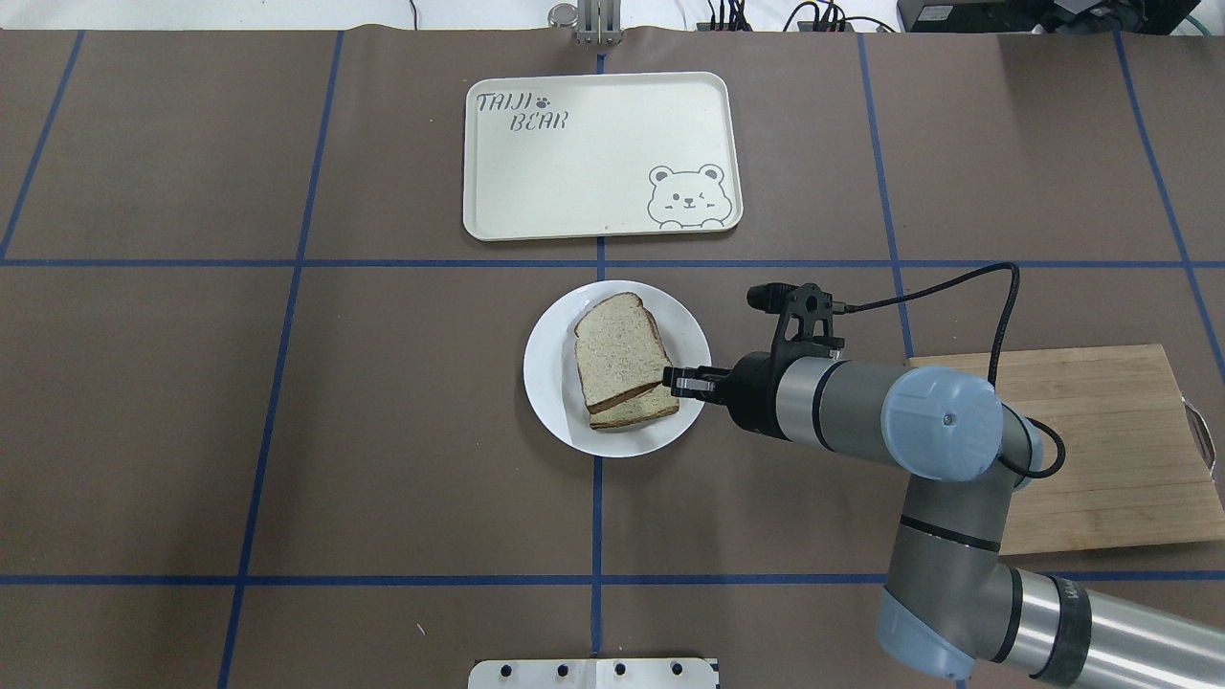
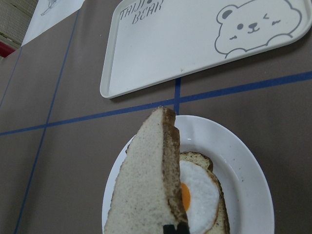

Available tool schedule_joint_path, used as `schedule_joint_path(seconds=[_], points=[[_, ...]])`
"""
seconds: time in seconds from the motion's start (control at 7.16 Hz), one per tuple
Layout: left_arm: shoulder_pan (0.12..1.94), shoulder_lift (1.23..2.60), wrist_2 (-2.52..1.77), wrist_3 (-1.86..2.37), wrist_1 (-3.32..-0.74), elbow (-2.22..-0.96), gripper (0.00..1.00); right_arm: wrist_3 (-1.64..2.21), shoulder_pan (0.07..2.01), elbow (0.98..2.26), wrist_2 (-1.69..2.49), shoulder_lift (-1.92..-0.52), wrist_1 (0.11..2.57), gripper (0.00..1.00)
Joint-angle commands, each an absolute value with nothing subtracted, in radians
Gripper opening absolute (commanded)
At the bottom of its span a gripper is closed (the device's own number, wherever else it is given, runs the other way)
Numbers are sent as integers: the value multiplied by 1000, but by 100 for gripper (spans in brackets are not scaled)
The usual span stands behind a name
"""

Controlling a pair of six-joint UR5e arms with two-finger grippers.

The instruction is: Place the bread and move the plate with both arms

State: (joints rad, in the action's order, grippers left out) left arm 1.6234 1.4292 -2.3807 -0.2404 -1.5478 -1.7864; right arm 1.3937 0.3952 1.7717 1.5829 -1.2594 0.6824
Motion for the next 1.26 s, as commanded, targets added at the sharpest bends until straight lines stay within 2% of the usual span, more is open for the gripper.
schedule_joint_path(seconds=[0.0, 0.14, 0.28, 0.42, 0.7, 0.84, 1.12], points=[[1623, 1430, -2381, -239, -1548, -1789, 99, 1390, 365, 1763, 1556, -1267, 680, 10], [1623, 1430, -2381, -239, -1548, -1787, 99, 1393, 367, 1764, 1549, -1269, 678, 58], [1623, 1430, -2381, -241, -1548, -1787, 99, 1390, 370, 1775, 1517, -1269, 680, 100], [1624, 1430, -2381, -239, -1548, -1787, 99, 1388, 415, 1796, 1540, -1270, 695, 100], [1623, 1446, -2382, -242, -1552, -1831, 99, 1365, 655, 1839, 1798, -1261, 913, 100], [1623, 1465, -2381, -242, -1581, -1888, 99, 1247, 766, 1833, 1918, -1269, 981, 100], [1621, 1578, -2381, -238, -1817, -1838, 99, 892, 929, 1787, 2011, -1301, 1218, 100]])
